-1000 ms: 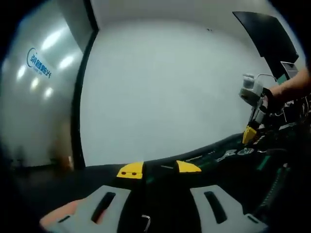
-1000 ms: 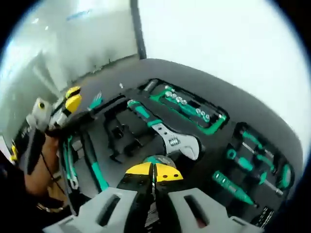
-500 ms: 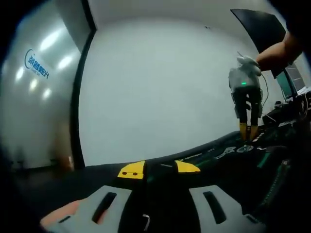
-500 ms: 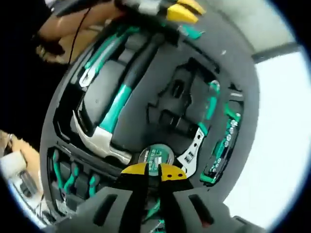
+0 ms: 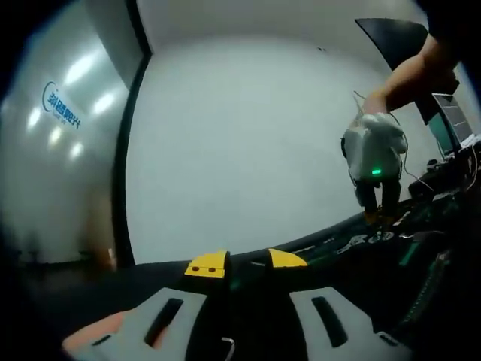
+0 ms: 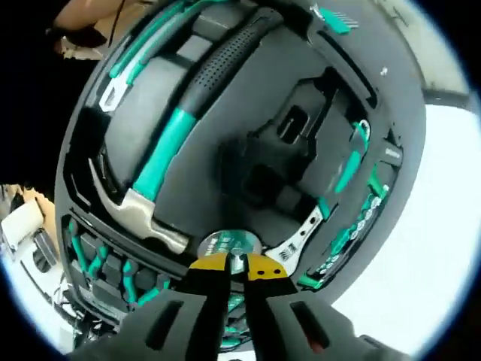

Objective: Pick up the tools and put them into their designated positions in the toolbox.

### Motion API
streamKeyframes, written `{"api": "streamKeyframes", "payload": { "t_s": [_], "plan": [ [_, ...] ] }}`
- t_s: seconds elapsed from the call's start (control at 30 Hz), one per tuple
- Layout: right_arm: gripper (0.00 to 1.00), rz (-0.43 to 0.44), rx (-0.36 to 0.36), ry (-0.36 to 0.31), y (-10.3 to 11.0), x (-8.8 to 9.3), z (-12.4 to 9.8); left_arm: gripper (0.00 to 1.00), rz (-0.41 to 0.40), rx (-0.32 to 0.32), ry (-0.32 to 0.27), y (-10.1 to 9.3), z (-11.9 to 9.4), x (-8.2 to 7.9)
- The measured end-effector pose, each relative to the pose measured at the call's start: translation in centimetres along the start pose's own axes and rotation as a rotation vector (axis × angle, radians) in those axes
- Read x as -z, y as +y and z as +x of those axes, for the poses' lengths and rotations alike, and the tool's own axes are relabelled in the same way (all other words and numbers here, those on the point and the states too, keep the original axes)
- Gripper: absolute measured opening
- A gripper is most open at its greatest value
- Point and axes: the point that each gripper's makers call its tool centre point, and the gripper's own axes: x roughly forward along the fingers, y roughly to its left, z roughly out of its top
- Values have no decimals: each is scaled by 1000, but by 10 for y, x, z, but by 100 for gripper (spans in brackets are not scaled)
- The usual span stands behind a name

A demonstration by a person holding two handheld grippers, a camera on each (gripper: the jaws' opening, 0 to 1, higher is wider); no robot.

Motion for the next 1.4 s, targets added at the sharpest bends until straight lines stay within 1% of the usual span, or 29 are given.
{"api": "streamKeyframes", "payload": {
  "t_s": [0.03, 0.07, 0.1, 0.17, 0.2, 0.23, 0.27, 0.3, 0.33, 0.37, 0.4, 0.43, 0.47, 0.57, 0.6, 0.67, 0.73, 0.8, 0.87, 0.9, 0.93, 1.0, 1.07, 1.13, 1.23, 1.27, 1.33, 1.37, 1.4],
  "plan": [
    [4, 5, 4, -11, 0, 0, -4, 15, -3, -1, 0, 0, 0, 0],
    [4, 24, 14, -63, -2, -4, -8, 15, -3, -1, -1, 0, 0, 0],
    [4, 96, 17, -174, -5, -14, -17, 15, -2, 1, 1, 0, 0, 0],
    [4, 256, 4, -333, -9, -23, -28, 15, -1, 3, 4, -1, 0, 1],
    [4, 318, 38, -443, -15, -25, -37, 15, -1, 3, 5, -1, 0, 1],
    [4, 358, 56, -505, -17, -23, -40, 15, -5, 3, 2, -1, 0, 0],
    [4, 440, 67, -585, -19, -18, -42, 15, -9, 3, 0, 0, 0, 0],
    [4, 492, 80, -634, -20, -14, -43, 15, -12, 3, -1, 0, 0, 0],
    [4, 551, 108, -710, -21, -9, -43, 15, -13, 2, 2, 0, 0, 0],
    [4, 579, 126, -741, -22, -3, -42, 15, -13, 2, 2, 0, -1, 0],
    [4, 644, 148, -785, -25, 3, -42, 15, -13, 3, 2, 0, 0, 1],
    [4, 695, 146, -826, -26, 6, -43, 15, -13, 4, 2, 0, 0, 1],
    [4, 770, 146, -894, -32, 9, -46, 15, -10, 5, 4, 0, 0, 1],
    [5, 909, 102, -998, -42, 14, -52, 15, -9, 11, 12, -2, 0, 2],
    [5, 951, 99, -1054, -52, 15, -56, 15, -10, 11, 15, -2, 0, 3],
    [5, 1019, 105, -1110, -70, 19, -58, 15, -13, 11, 18, -2, 1, 4],
    [5, 1086, 111, -1135, -82, 20, -55, 15, -14, 13, 23, -3, 1, 6],
    [5, 1127, 172, -1098, -101, 30, -39, 15, -10, 15, 34, -4, 1, 8],
    [4, 1120, 195, -1058, -113, 34, -21, 15, -2, 18, 43, -5, 1, 10],
    [4, 1159, 213, -1021, -122, 41, -6, 15, -1, 20, 44, -5, 2, 10],
    [4, 1210, 197, -1019, -126, 42, 2, 15, -4, 21, 43, -5, 2, 10],
    [4, 1251, 162, -1039, -129, 36, 8, 15, -8, 19, 48, -4, 2, 12],
    [4, 1236, 210, -1024, -136, 34, 12, 15, -10, 19, 53, -3, 2, 13],
    [5, 1225, 229, -999, -141, 32, 18, 15, -11, 20, 51, -5, 1, 12],
    [5, 1253, 274, -942, -147, 36, 26, 15, -24, 21, 31, -4, 0, 8],
    [5, 1253, 277, -943, -148, 36, 26, 15, -27, 18, 32, -3, 0, 8],
    [5, 1237, 271, -921, -146, 34, 30, 15, -27, 17, 41, -2, 1, 10],
    [5, 1214, 291, -881, -145, 39, 33, 15, -25, 17, 42, -3, 1, 10],
    [5, 1192, 303, -866, -144, 39, 33, 15, -23, 18, 42, -3, 1, 10]
  ]
}}
